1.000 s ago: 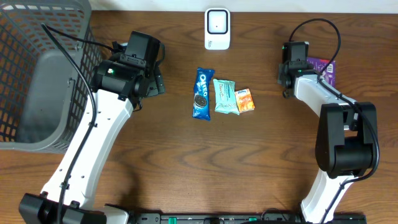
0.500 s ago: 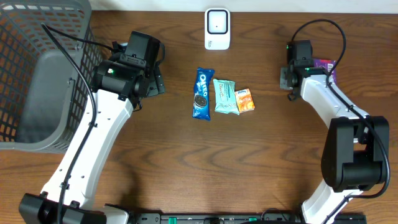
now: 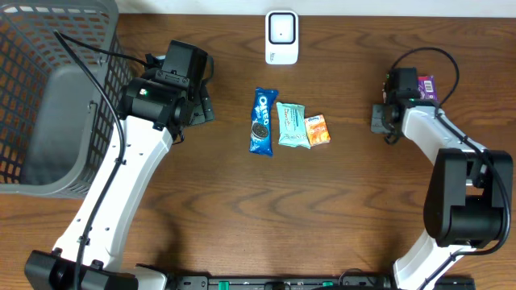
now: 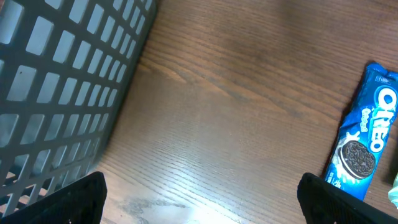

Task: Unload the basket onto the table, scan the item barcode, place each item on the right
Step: 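Move the right gripper left toward the orange Kleenex pack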

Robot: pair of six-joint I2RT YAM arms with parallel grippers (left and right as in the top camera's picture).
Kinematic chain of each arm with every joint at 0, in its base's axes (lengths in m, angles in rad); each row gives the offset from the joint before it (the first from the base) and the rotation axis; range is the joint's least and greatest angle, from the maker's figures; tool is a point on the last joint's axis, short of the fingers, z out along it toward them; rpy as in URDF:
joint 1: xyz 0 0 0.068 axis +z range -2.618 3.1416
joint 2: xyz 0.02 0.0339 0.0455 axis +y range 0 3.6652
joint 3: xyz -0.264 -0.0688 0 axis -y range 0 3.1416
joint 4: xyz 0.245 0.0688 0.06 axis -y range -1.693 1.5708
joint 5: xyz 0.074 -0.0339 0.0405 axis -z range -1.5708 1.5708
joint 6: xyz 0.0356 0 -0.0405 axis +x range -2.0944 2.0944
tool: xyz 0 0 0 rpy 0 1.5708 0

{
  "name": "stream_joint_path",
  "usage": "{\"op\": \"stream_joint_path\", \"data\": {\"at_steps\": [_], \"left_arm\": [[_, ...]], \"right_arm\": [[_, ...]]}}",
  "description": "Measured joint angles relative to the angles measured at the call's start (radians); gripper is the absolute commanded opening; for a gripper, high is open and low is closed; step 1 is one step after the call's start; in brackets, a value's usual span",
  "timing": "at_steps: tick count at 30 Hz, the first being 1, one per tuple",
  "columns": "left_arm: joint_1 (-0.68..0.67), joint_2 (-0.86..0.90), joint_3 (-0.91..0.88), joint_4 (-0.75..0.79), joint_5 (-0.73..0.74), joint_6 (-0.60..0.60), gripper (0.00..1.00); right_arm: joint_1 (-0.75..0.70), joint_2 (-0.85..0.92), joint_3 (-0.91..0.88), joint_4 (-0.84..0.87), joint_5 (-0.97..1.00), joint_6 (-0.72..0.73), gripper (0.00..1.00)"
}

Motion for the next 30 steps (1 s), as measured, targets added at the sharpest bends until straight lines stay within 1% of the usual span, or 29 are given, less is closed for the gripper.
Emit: {"op": "stream_joint_path", "data": {"at_steps": [2,5,6,9,10,11,12,13,15,19,21,26,28,30], "left_arm": [[0.0,0.0,0.0,0.0,0.0,0.0,0.98],[0.0,0.0,0.0,0.0,0.0,0.0,0.98],[0.0,0.0,0.0,0.0,0.0,0.0,0.98],[0.0,0.0,0.0,0.0,0.0,0.0,0.98],[0.0,0.0,0.0,0.0,0.0,0.0,0.98],[0.0,0.0,0.0,0.0,0.0,0.0,0.98],[0.0,0.0,0.0,0.0,0.0,0.0,0.98],[0.0,0.0,0.0,0.0,0.0,0.0,0.98],[0.0,0.0,0.0,0.0,0.0,0.0,0.98],[0.0,0.0,0.0,0.0,0.0,0.0,0.98],[0.0,0.0,0.0,0.0,0.0,0.0,0.98],[0.0,0.0,0.0,0.0,0.0,0.0,0.98],[0.0,0.0,0.0,0.0,0.0,0.0,0.98],[0.0,0.0,0.0,0.0,0.0,0.0,0.98]], "right_arm": [[-0.009,0.0,0.0,0.0,0.0,0.0,0.02],[-0.011,-0.006,0.0,0.0,-0.001,0.001,0.09],[-0.009,-0.016,-0.002,0.0,-0.002,0.0,0.15],[0.003,-0.076,-0.005,-0.002,-0.021,-0.001,0.39],[0.009,-0.103,-0.005,-0.001,-0.032,0.001,0.44],[0.015,-0.136,-0.005,0.0,-0.051,-0.003,0.53],[0.02,-0.162,-0.005,0.0,-0.068,0.003,0.67],[0.023,-0.191,-0.005,0.001,-0.097,0.004,0.73],[0.033,-0.242,-0.005,0.003,-0.164,-0.001,0.8],[0.06,-0.268,-0.004,-0.016,-0.309,-0.002,0.8],[0.076,-0.257,-0.004,-0.047,-0.365,-0.002,0.77],[0.111,-0.198,-0.007,-0.09,-0.444,-0.002,0.75],[0.114,-0.167,-0.013,-0.087,-0.462,-0.002,0.72],[0.114,-0.129,-0.017,-0.082,-0.488,-0.002,0.65]]}}
